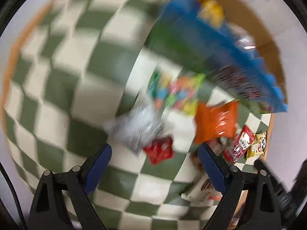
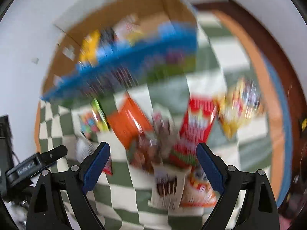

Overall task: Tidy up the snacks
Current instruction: 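Withdraw both tools from the box back toward the snack pile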

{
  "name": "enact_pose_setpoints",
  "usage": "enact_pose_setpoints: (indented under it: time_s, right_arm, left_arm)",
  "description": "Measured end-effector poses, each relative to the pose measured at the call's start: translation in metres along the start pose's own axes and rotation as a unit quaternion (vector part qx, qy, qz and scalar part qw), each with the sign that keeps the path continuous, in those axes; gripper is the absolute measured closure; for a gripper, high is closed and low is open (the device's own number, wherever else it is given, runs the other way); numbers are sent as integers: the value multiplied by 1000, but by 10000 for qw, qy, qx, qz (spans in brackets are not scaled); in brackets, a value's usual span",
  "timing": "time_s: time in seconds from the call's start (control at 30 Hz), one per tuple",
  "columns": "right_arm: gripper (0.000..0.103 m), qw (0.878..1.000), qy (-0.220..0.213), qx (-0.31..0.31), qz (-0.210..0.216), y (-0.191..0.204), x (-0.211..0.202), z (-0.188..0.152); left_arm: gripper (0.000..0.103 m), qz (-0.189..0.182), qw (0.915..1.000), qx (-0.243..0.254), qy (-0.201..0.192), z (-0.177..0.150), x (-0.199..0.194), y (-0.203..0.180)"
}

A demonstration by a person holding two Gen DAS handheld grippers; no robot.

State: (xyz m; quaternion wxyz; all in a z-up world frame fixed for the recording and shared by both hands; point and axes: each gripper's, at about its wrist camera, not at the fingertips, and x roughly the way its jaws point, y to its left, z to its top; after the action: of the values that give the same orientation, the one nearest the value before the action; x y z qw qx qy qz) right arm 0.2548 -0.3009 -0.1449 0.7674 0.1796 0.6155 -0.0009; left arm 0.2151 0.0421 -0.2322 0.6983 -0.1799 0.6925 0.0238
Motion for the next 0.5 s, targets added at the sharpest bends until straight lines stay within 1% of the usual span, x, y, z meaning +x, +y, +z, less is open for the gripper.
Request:
enact_pose_setpoints:
  time_s: [0.07, 0.1, 0.13, 0.17, 0.23, 0.27, 0.3, 0.33, 0.37, 0.4, 0.43, 0.47, 0.5]
  right_arm:
    - [11, 9992, 345, 203, -7, -12, 24, -17]
    - [11, 9986, 455, 265, -26, -15, 32, -24]
    - [12, 9976, 595, 340, -23, -19, 41, -32]
    - [13, 9968, 706, 381, -18, -22, 48, -38]
    - [14, 9954, 881, 384, -68, -27, 60, -50]
    - [14, 9951, 919, 349, -107, -27, 63, -55]
    - [14, 9949, 953, 300, -147, -27, 65, -57]
    - [14, 9945, 1001, 230, -202, -26, 68, -62]
    - [14, 9940, 1048, 173, -248, -25, 72, -66]
    - [14, 9934, 1108, 108, -282, -24, 77, -70]
    - [15, 9923, 1195, 31, -319, -22, 83, -75]
    - [17, 9918, 1229, -19, -355, -21, 88, -78]
    - [17, 9915, 1243, -71, -380, -18, 91, -81]
  left_arm:
    - [11, -217, 9983, -408, 350, -2, 23, 17]
    - [12, -297, 9967, -593, 457, -3, 33, 23]
    - [12, -219, 9966, -667, 438, -4, 37, 26]
    - [12, -34, 9977, -606, 295, -4, 39, 26]
    - [12, 247, 9993, -290, 43, -3, 36, 19]
    - [12, 524, 9985, 43, -135, -2, 33, 12]
    - [12, 823, 9947, 500, -359, -2, 29, 0]
    - [12, 1107, 9873, 998, -546, -2, 26, -13]
    - [12, 1299, 9809, 1293, -646, -3, 25, -21]
    - [12, 1550, 9689, 1766, -777, -5, 26, -34]
    - [12, 1677, 9594, 2124, -797, -7, 29, -43]
    - [12, 1819, 9487, 2469, -769, -10, 34, -51]
    - [12, 2008, 9356, 2827, -662, -12, 44, -59]
